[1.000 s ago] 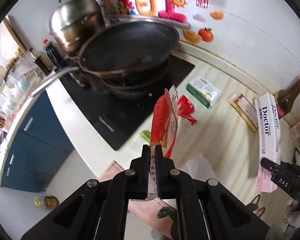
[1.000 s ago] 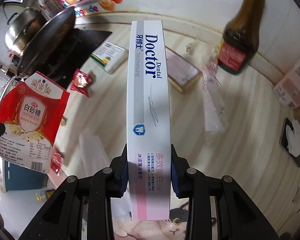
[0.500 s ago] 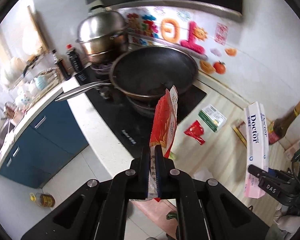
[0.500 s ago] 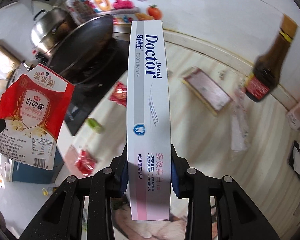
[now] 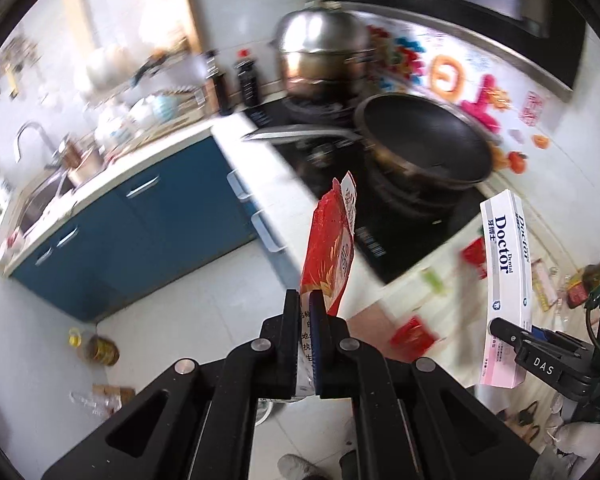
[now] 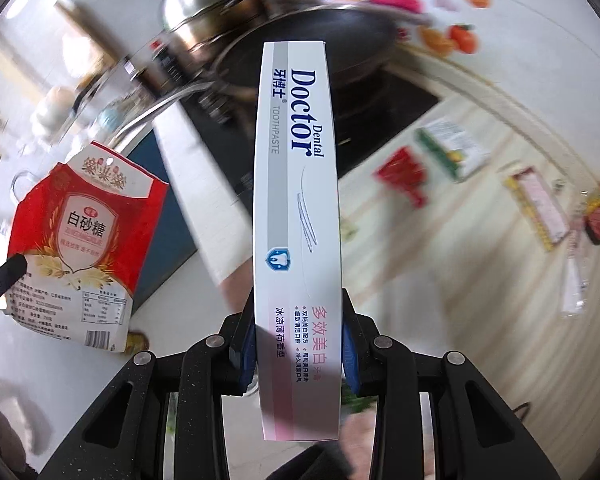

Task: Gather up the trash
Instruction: 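Carry the sugar bag and toothpaste box with both tools over the floor bin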

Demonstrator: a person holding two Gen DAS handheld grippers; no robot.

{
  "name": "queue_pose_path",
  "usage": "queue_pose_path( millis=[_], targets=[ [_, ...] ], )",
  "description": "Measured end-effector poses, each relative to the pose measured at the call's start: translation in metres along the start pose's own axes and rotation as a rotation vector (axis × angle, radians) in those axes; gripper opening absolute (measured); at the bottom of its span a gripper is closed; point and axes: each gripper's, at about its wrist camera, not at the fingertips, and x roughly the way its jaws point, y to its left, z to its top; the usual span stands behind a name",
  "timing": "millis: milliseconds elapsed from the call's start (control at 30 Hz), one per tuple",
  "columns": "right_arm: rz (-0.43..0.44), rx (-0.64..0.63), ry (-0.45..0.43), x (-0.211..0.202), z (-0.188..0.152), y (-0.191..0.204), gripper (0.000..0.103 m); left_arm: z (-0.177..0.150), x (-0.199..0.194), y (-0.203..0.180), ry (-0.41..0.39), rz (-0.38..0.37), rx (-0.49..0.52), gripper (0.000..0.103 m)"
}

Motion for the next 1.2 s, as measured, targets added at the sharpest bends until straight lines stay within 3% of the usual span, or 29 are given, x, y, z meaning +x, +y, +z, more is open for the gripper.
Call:
queue_pose_path(
  millis=[300,533,767,1033,1200],
  targets=[
    [0.050,-0.166,0.139,0.072,-0.046,0.115,0.036,-0.061,0.036,0.121,0.125,0.081,-0.177,0.002],
    [0.076,-0.271,0.280,0.173,-0.104,0.186,0.036,-0.132,0.103,0.199,0.262,0.103,-0.295,0.002],
    [0.080,-0.312,0.424,0.322,-0.186,0.211,0.036,-0.241,0.246,0.266,0.431,0.032,-0.470,0.002],
    [0.108,-0.205,0.593,0.527,-0.291,0.175,0.036,-0.378,0.440,0.304,0.600,-0.068,-0.649,0.002],
    [0.118,-0.191,0.727,0.623,-0.341,0.158,0.036,-0.427,0.511,0.315,0.682,-0.102,-0.638,0.004]
  ],
)
